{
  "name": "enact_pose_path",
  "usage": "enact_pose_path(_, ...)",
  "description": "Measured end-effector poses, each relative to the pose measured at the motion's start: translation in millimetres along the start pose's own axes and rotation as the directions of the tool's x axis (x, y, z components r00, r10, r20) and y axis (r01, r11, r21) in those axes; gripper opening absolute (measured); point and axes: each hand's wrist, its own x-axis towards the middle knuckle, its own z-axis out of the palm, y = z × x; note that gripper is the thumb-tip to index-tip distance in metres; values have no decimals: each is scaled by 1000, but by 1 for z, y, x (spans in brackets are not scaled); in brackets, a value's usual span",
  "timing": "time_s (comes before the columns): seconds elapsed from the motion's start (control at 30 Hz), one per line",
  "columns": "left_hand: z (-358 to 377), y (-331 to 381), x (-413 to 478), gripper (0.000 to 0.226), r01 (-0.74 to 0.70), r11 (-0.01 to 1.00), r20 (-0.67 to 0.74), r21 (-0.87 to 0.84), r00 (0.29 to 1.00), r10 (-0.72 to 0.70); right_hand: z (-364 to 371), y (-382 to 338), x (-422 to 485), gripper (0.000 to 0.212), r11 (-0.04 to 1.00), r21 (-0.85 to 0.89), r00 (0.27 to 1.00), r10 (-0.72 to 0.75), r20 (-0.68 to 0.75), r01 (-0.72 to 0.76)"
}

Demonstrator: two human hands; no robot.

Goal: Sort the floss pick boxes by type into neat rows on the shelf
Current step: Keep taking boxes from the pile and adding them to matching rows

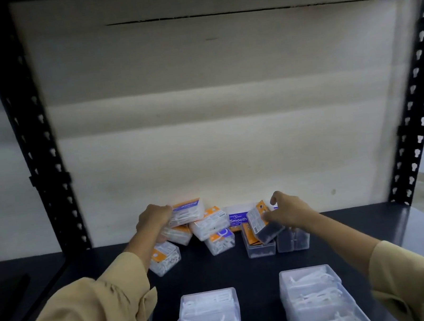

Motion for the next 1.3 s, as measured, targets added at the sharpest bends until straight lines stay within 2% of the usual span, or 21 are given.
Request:
enact_pose_path(0.1,0,0,0,26,21,999,11,-27,1000,-21,1,-1,0,46,999,34,1000,-1,11,1)
enact_pose_path(0.2,2,0,5,24,50,982,52,-181,998,-41,3,0,0,49,995,98,1000,3,14,-5)
enact_pose_path(0.3,5,-1,8,14,93,924,130,-370,990,-47,5,-1,0,48,992,126,1000,-5,9,4)
enact_pose_path(0.33,6,0,9,15,107,898,151,-426,988,-46,6,-2,-1,47,991,134,1000,-8,11,7)
enact_pose_path(0.43,8,1,7,38,111,828,171,-549,985,-19,6,-4,-3,47,987,161,1000,-13,18,10)
enact_pose_path(0.5,10,4,2,43,109,798,165,-592,986,-12,6,-4,-5,46,985,172,1000,-23,22,19)
enact_pose_path(0.57,10,5,-3,36,92,785,143,-612,990,-4,5,-4,-7,45,981,193,999,-32,30,26)
enact_pose_path(0.67,6,5,-10,14,56,753,106,-656,994,19,5,-1,-11,43,973,232,999,-33,43,22)
enact_pose_path(0.77,1,0,-17,18,30,737,102,-675,993,53,4,1,-16,41,969,245,998,-31,46,19)
enact_pose_path(0.9,-8,-12,-34,12,18,752,166,-659,978,123,3,3,-24,40,969,246,998,-47,53,32)
enact_pose_path(1.03,-16,-26,-49,32,-30,803,225,-595,953,202,3,4,-34,42,967,251,995,-71,66,52)
enact_pose_path(1.17,-17,-35,-66,21,-53,843,289,-535,926,242,1,5,-43,42,962,269,995,-75,67,54)
enact_pose_path(1.3,-15,-42,-74,21,-58,864,353,-500,897,265,-1,7,-51,42,954,293,994,-84,72,59)
